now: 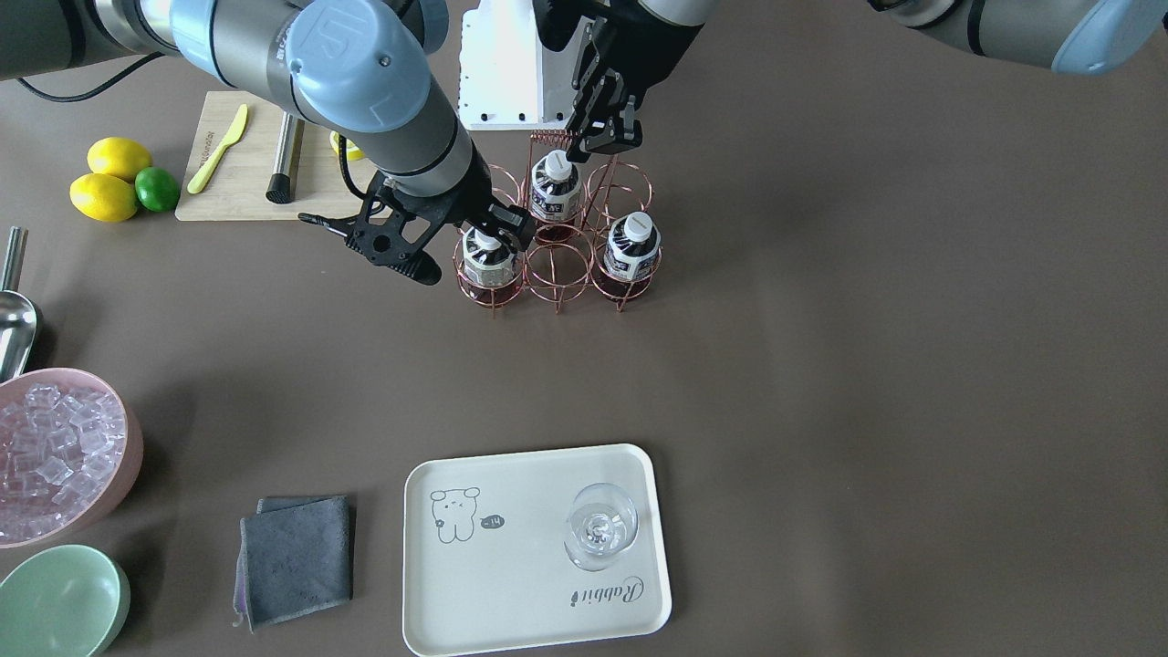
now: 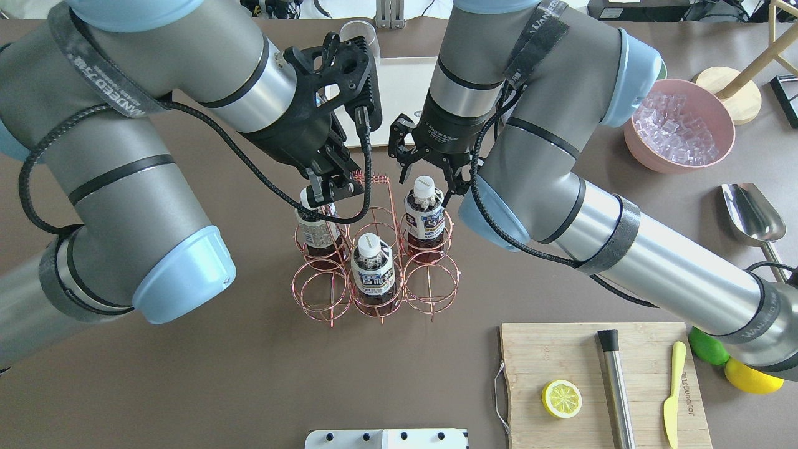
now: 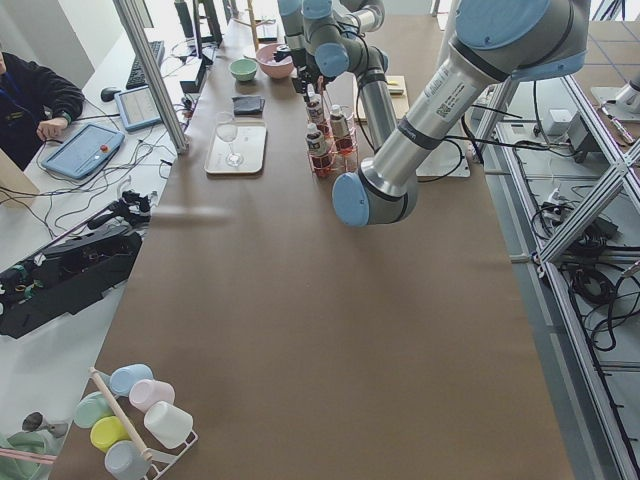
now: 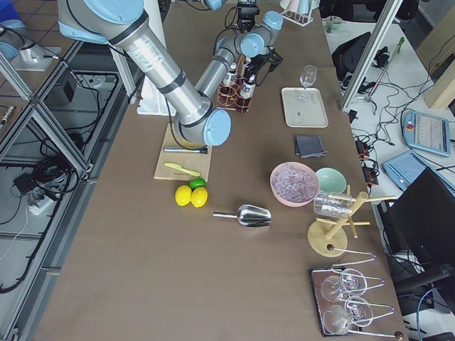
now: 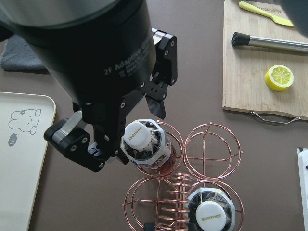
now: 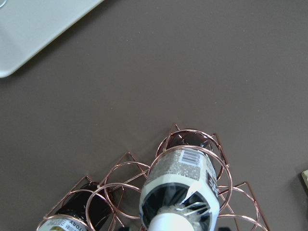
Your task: Take tea from basket to plate
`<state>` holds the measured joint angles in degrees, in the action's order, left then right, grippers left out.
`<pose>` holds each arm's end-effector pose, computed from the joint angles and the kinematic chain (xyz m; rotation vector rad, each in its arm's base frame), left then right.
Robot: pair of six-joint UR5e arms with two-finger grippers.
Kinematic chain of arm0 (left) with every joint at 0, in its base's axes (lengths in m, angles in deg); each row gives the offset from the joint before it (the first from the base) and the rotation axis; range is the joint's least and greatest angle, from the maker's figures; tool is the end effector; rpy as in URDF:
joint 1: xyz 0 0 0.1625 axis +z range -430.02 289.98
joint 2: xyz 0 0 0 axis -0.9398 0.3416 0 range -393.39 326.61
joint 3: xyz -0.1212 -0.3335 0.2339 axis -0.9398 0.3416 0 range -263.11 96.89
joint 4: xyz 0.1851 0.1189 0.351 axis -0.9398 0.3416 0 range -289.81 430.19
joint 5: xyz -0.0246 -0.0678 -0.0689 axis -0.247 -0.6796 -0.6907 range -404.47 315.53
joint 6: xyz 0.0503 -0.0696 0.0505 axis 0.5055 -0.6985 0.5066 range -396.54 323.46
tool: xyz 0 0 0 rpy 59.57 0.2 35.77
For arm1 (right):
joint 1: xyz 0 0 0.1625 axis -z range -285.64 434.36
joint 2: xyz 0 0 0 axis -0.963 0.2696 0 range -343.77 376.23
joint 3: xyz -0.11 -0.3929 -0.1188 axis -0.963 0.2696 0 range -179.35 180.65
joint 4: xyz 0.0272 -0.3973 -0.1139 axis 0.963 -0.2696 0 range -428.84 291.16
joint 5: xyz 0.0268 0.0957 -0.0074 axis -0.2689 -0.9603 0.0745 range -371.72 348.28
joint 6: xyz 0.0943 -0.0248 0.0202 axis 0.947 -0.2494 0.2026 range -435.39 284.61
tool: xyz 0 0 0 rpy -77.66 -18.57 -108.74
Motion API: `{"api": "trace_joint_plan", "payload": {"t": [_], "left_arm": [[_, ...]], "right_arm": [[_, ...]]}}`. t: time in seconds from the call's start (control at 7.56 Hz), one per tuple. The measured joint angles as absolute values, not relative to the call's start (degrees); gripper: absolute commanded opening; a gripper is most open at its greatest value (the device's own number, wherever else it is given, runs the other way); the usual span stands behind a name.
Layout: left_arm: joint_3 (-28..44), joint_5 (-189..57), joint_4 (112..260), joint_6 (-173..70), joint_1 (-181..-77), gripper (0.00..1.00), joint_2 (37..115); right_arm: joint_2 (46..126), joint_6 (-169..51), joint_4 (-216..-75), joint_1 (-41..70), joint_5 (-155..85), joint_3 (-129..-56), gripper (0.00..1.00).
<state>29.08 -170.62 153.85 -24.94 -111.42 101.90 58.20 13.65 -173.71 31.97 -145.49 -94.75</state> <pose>0.3789 -0.4335 0.0507 0.8562 0.9320 1.2531 -0.4532 -0.5009 0.1258 -0.4482 -0.8697 0.4082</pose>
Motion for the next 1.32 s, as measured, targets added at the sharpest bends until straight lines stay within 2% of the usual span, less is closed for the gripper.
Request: {"api": "trace_joint_plan", "payload": {"t": [0.13, 0.26, 0.93, 1.32], "left_arm": [[29.07, -170.62, 153.86, -24.94, -111.42, 0.0, 101.89], [29.02, -170.65, 153.86, -24.94, -111.42, 0.0, 101.88], [28.8, -170.72, 154.28, -24.9, -111.42, 0.0, 101.87], [28.78, -170.76, 154.4, -24.85, -111.42, 0.0, 101.77]], "right_arm": [[58.21, 13.65, -173.66, 32.21, -145.45, -94.83, 0.09], [58.23, 13.63, -173.62, 32.39, -145.46, -94.95, 0.0], [58.33, 13.05, -174.32, 30.53, -146.81, -95.91, 0.0], [56.96, 12.96, -184.92, 27.54, -148.76, -104.05, 0.0]]}}
